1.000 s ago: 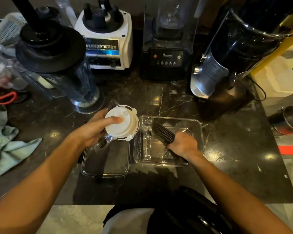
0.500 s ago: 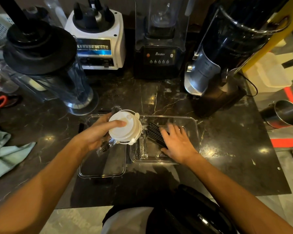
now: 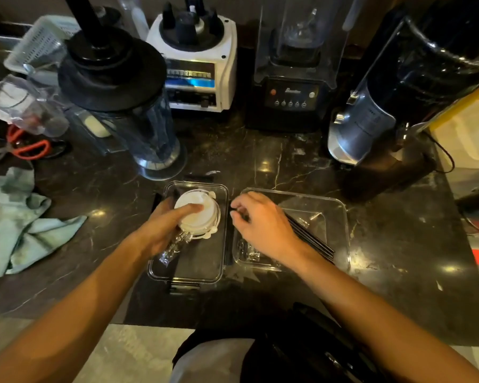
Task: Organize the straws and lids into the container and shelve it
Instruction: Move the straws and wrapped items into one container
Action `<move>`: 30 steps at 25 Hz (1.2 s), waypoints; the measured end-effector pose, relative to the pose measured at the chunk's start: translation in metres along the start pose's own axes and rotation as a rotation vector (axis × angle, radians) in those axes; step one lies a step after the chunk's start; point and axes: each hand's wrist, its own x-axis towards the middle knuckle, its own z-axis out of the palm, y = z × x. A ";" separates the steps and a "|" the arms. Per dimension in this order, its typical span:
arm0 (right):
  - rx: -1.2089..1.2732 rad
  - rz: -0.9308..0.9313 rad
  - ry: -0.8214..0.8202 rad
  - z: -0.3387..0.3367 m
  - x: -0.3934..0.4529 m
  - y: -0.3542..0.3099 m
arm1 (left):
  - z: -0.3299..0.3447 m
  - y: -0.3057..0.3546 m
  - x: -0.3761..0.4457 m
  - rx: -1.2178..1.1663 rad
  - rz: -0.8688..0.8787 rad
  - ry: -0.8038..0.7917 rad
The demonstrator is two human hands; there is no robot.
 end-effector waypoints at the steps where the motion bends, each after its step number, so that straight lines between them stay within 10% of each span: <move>1: 0.011 -0.007 -0.032 0.005 0.007 -0.008 | -0.006 -0.005 -0.001 0.000 -0.002 0.006; 11: -0.134 0.152 -0.540 0.073 0.061 -0.054 | -0.029 -0.041 -0.014 -0.048 0.076 0.227; 23: 0.345 0.488 -0.458 0.096 0.069 -0.045 | -0.025 -0.030 -0.025 0.125 0.285 0.314; 30: 0.114 0.486 -0.332 0.090 0.077 -0.031 | -0.038 -0.024 -0.033 0.220 0.370 0.402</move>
